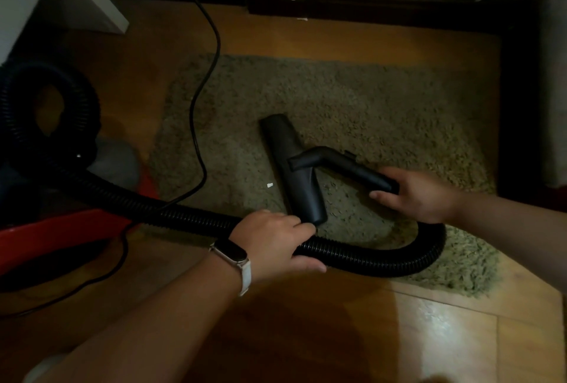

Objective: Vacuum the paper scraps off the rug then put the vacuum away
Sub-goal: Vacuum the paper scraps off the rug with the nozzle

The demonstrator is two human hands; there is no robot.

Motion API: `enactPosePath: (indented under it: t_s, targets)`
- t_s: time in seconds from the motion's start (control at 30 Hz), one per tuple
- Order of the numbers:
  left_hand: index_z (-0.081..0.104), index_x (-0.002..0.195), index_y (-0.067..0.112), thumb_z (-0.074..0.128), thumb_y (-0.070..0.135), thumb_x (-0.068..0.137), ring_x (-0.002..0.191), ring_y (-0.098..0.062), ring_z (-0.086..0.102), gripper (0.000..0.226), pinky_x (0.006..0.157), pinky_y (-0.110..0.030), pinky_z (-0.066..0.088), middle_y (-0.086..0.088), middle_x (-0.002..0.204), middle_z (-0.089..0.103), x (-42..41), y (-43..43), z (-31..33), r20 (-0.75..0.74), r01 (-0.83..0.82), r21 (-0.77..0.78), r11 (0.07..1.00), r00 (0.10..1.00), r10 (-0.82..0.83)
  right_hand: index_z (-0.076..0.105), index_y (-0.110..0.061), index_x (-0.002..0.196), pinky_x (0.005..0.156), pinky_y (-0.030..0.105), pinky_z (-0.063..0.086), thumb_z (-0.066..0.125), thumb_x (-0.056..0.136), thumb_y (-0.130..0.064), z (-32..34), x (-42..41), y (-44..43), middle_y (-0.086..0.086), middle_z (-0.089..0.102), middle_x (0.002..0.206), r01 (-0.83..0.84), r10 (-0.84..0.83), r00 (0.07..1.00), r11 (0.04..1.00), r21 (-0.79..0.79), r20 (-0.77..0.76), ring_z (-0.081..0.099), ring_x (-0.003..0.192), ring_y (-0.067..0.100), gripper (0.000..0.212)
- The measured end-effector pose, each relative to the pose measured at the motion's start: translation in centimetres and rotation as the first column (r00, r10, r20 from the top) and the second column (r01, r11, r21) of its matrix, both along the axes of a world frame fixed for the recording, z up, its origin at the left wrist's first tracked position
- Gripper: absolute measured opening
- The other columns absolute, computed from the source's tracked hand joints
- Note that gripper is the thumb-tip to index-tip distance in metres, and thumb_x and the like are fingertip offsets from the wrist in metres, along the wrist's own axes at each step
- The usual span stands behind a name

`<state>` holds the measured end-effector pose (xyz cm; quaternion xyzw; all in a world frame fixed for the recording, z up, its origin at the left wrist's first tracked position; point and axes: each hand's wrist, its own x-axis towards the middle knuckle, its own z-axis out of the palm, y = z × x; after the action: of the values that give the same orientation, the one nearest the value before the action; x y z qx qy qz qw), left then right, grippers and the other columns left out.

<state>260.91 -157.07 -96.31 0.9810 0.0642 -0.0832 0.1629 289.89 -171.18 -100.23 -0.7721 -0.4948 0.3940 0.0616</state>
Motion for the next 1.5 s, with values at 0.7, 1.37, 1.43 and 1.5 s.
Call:
enactPosePath:
  t_s: [0.7,1.37,1.43,1.5]
  targets:
    - [0.061,0.107,0.029,0.024,0.084,0.085,0.076,-0.013,0.061,0.070,0.069,-0.033,0.050,0.011,0.084,0.061,-2.4,0.6,-0.1,-0.078,-0.023,-0.002,1.000,0.997,0.023,0.048,-0.038,0.118,0.054,0.025,0.043,0.054,0.093,-0.058,-1.4,-3.2,3.2,-0.009,0.061,0.079,-0.048,0.046,0.999,0.996,0.074,0.029,0.059,0.066,0.005,0.032]
    - [0.061,0.111,0.030,0.023,0.084,0.084,0.076,-0.011,0.060,0.072,0.066,-0.029,0.044,0.012,0.086,0.061,-2.7,0.3,0.1,-0.124,-0.031,0.003,1.000,0.992,0.031,0.046,-0.038,0.109,0.052,0.026,0.043,0.051,0.093,-0.062,-1.8,-3.2,3.7,-0.007,0.061,0.077,-0.136,0.133,0.989,0.990,0.037,0.061,0.059,0.065,0.006,0.029]
    - [0.062,0.111,0.030,0.022,0.084,0.084,0.076,-0.010,0.061,0.073,0.065,-0.028,0.041,0.012,0.086,0.062,-2.5,0.2,0.2,-0.109,-0.040,0.006,0.999,0.993,0.040,0.047,-0.039,0.110,0.052,0.027,0.045,0.051,0.093,-0.062,-1.7,-2.7,3.6,-0.008,0.061,0.078,-0.124,0.120,0.990,0.991,0.046,0.078,0.060,0.065,0.007,0.029]
    - [0.061,0.111,0.030,0.022,0.084,0.084,0.077,-0.012,0.061,0.072,0.065,-0.029,0.043,0.012,0.087,0.062,-2.1,0.1,0.3,-0.097,-0.056,0.011,0.998,0.994,0.057,0.047,-0.042,0.109,0.050,0.026,0.041,0.051,0.093,-0.061,-1.4,-2.0,3.2,-0.009,0.061,0.076,-0.083,0.078,0.992,0.995,0.046,0.101,0.059,0.063,0.006,0.025]
